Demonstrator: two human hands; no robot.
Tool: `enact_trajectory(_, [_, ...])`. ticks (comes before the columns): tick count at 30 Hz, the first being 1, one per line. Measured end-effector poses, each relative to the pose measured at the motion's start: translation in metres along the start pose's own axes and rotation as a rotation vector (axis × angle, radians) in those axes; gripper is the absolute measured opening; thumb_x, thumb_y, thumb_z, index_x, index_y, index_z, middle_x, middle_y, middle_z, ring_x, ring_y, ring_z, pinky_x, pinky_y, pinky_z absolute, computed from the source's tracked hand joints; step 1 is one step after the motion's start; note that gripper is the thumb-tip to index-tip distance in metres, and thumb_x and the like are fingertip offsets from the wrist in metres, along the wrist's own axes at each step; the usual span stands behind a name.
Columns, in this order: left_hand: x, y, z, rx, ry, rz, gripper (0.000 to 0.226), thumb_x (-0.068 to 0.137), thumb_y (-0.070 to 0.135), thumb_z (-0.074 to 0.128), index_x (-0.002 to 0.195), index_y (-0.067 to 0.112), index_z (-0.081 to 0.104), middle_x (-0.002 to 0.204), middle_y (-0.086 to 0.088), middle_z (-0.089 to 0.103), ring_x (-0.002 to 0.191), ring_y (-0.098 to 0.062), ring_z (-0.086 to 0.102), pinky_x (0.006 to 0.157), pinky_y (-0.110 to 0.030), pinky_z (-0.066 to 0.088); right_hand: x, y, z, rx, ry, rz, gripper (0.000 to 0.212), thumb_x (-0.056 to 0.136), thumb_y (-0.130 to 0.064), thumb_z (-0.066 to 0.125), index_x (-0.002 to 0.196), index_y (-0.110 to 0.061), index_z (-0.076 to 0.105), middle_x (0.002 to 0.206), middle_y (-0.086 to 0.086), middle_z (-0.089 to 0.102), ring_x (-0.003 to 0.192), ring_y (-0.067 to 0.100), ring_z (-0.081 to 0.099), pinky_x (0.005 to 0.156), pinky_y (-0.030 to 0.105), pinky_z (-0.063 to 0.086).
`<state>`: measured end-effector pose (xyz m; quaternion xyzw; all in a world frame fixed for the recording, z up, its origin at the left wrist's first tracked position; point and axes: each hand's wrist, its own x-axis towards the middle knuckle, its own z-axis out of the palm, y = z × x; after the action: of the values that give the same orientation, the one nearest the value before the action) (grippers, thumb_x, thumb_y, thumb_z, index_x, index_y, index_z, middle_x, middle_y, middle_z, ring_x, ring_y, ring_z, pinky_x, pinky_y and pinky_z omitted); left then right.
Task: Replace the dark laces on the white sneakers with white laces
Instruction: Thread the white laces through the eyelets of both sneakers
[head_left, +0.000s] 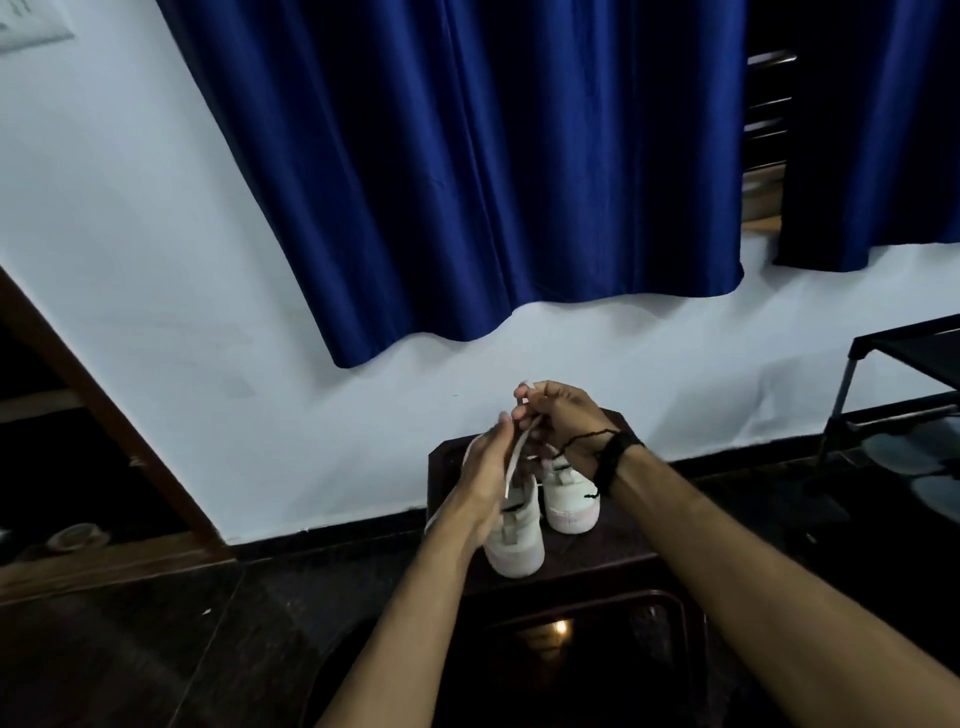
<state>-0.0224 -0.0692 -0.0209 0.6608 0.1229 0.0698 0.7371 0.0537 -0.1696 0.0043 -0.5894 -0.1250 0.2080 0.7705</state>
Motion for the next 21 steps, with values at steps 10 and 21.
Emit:
enact_trajectory(10, [0.001,-0.016,-0.055,0.377,0.177,0.028,0.025,0.086,0.026,0.074,0.065,0.015,0.065,0.049,0.007,0.05,0.042,0.0,0.039,0.043,-0.013,0.031,0.0,0.037,-0.003,-0.779,0.224,-0.034,0.025,0.088,-0.027,0.06,0.104,-0.007,0.061,0.103,0.011,0.065,0.105,0.033,0.059,0.087,0.04,0.05])
enact_trajectory(21, [0.015,-0.022,-0.068,0.316,0.411,0.107,0.039,0.082,0.039,0.076,0.056,0.011,0.066,0.052,0.0,0.06,0.049,-0.008,0.05,0.055,-0.02,0.041,0.005,0.061,0.02,-0.919,-0.184,-0.301,0.027,0.091,-0.01,0.059,0.115,-0.018,0.068,0.094,0.0,0.073,0.093,0.011,0.066,0.084,0.012,0.045])
